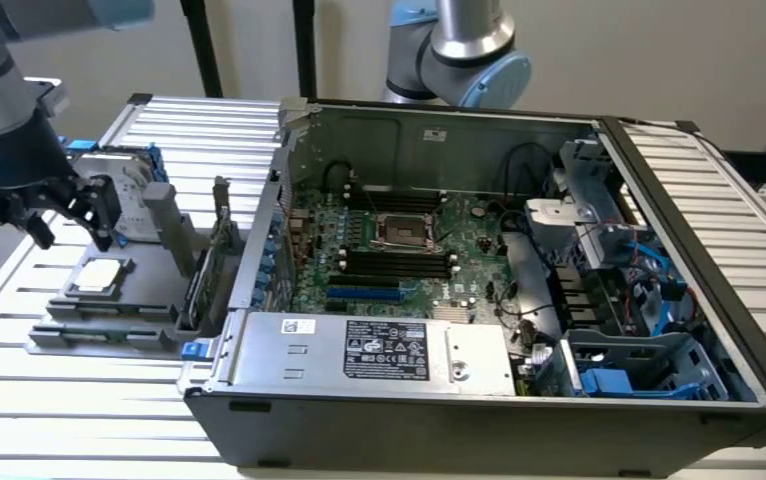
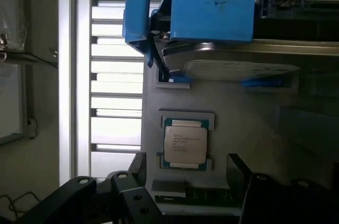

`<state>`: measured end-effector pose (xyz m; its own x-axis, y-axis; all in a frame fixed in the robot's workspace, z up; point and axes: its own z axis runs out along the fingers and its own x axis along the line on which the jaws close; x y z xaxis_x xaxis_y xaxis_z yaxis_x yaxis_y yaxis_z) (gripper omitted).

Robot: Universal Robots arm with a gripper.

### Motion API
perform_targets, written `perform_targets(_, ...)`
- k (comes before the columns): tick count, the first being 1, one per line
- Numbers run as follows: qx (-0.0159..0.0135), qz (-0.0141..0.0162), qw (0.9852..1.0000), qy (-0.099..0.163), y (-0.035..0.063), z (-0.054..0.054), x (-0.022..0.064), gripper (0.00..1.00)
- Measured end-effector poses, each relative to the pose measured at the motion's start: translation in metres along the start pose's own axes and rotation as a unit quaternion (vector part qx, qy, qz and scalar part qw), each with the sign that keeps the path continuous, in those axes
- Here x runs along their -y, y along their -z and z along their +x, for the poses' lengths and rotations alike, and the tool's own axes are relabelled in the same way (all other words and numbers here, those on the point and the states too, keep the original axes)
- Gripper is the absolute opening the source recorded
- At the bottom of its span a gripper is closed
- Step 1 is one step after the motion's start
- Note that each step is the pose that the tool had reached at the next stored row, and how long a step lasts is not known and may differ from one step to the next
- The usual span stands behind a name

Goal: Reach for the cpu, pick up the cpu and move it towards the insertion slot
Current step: 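Pick up the cpu and move it towards the insertion slot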

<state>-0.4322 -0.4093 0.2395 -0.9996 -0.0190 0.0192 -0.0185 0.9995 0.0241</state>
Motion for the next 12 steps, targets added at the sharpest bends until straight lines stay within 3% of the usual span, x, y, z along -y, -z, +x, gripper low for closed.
perform_targets(12, 0.0002, -0.0001, 1.0000, -0.007, -0.0218, 0.000, 0.0023, 0.71)
